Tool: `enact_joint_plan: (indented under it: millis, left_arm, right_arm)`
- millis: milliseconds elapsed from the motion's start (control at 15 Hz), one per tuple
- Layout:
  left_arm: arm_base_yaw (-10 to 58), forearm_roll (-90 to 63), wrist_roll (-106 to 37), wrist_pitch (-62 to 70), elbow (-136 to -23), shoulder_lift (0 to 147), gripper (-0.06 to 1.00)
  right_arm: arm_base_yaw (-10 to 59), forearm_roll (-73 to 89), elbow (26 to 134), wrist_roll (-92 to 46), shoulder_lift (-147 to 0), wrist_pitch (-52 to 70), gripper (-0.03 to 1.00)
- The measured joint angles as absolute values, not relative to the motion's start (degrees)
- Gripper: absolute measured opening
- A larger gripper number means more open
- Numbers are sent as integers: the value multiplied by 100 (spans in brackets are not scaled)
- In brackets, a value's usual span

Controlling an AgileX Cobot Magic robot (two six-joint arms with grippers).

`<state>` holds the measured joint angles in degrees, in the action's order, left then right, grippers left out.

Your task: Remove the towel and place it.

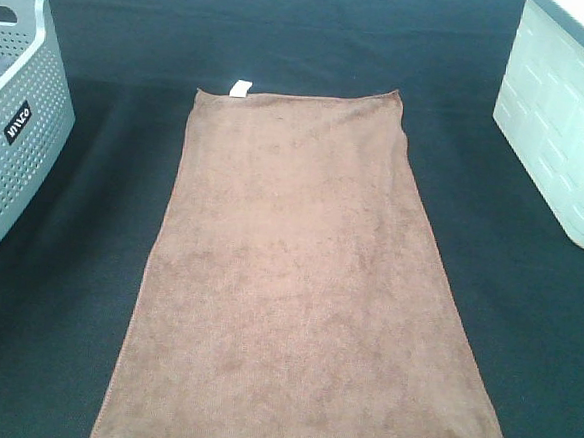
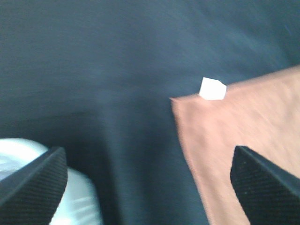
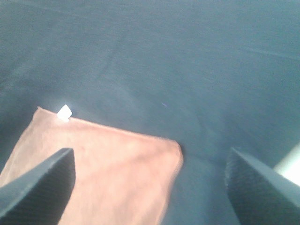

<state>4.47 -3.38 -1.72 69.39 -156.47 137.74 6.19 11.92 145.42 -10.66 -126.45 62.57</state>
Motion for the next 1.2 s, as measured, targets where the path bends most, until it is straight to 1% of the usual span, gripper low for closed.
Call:
enact_joint_plan:
  millis: [200,267,400,467,667,733,867,1000,1200]
  left_arm:
    - [-166,-327,-57,6950,-15562,13253,88]
    - [-350,-327,-52,6950,-15275,12977,88]
    - [-493,-338,-178,6950,-14198,12244,88]
    - [-493,-367,-246,6956,-13545,11809,88]
    - [-493,-390,-338,6904,-11230,10107,88]
    - [-493,-395,-332,6641,-10130,9225,88]
    - [-493,-395,-332,6303,-8778,8084,88]
    - [-493,-395,-327,6062,-7758,7007,88]
    - [-493,-401,-241,5987,-6606,5667,88]
  right_arm:
    - [447,1031,14542,-928,-12273,6910,79]
    - [350,1003,14456,-928,-12124,6933,79]
    - [281,882,13974,-922,-11671,6944,79]
    - [292,894,13505,-922,-11293,6939,79]
    - [298,900,11591,-922,-9861,6939,79]
    - [298,905,10428,-877,-8990,6939,79]
    - [298,1008,9030,-688,-7678,6755,79]
    - [298,1083,7575,-527,-6440,6503,79]
    - [298,1094,5890,-269,-4698,6423,79]
